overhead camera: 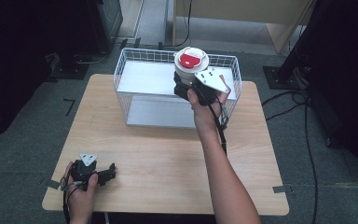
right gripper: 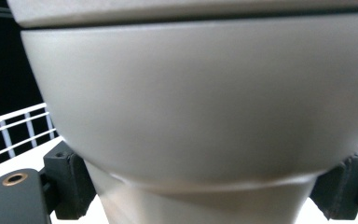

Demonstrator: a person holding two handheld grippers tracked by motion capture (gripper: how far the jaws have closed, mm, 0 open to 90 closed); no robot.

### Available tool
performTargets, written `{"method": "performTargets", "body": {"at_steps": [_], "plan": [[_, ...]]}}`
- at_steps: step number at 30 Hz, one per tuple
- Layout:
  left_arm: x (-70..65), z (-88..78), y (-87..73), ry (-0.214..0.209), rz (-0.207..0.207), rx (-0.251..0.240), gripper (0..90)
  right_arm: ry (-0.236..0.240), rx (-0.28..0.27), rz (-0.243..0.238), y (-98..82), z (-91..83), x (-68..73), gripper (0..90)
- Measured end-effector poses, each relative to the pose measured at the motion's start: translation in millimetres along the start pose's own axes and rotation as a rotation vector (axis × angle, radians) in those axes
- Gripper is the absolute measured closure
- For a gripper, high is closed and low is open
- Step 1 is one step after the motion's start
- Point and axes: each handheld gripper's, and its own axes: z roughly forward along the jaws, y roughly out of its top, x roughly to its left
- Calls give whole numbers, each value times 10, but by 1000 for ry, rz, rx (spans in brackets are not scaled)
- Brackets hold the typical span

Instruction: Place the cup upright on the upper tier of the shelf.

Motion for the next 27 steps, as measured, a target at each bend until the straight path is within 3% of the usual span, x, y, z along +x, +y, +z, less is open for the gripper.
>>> {"method": "performTargets", "body": {"at_steps": [13, 27], "plan": [[-4, 3, 3, 0, -3, 0, 0, -31, 31, 8, 27, 291, -139, 122], [-6, 4, 3, 1, -5, -1, 0, -44, 46, 29, 36, 457, -220, 122]]}}
